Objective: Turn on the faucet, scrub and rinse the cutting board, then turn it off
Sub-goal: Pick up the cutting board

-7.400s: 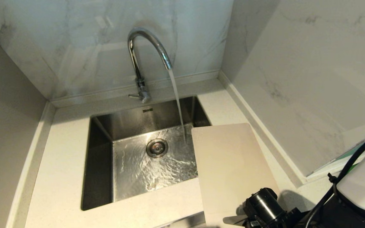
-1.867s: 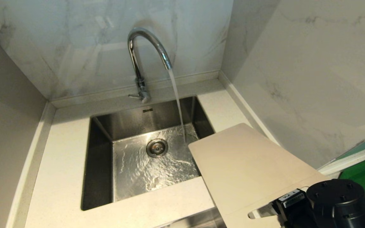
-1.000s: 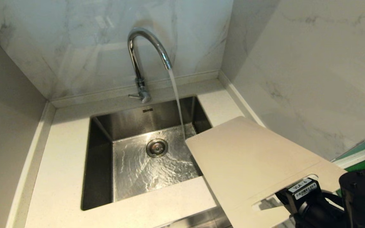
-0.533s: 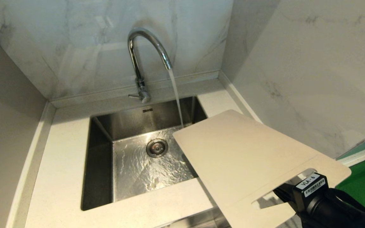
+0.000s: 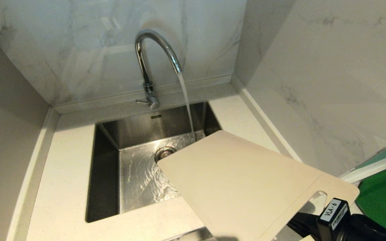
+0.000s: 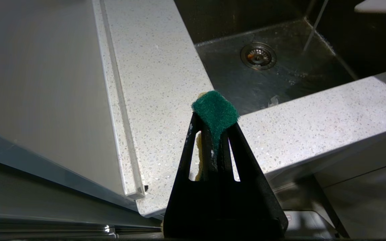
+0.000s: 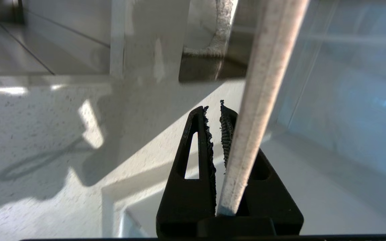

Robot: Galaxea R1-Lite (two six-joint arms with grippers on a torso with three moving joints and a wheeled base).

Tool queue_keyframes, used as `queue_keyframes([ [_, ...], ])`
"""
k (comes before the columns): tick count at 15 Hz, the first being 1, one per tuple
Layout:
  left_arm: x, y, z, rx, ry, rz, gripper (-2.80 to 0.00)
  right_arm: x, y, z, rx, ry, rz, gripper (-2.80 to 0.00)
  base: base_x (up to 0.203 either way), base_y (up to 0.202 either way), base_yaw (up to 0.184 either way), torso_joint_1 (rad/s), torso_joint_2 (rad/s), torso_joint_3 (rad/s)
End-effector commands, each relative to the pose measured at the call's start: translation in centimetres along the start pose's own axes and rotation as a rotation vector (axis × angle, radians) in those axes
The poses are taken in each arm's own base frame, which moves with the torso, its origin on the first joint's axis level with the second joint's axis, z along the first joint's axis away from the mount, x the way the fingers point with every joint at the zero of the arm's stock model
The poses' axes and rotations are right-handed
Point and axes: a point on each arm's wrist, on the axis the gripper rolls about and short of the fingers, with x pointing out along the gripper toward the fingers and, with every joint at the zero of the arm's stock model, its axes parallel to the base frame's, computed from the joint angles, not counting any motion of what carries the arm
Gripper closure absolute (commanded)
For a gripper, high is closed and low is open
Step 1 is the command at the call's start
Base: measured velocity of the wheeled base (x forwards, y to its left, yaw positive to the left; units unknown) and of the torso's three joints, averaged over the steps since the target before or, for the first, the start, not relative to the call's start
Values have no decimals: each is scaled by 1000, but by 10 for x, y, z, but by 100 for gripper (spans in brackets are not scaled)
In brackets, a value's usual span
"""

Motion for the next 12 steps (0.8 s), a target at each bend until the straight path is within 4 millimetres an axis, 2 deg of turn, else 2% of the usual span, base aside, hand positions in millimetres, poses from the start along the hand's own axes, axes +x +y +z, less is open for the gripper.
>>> queue_keyframes([
  [1,0,0,0,0,2,0,0,2,-4,0,-42,-28,-8,0,0,0,0,0,0,0],
  [6,0,0,0,0,2,0,0,11,-10,3,-128,-168,-21,0,0,0,0,0,0,0],
  [12,0,0,0,0,2,0,0,20,-10,-1,-264,-230,-14,0,0,0,0,0,0,0],
])
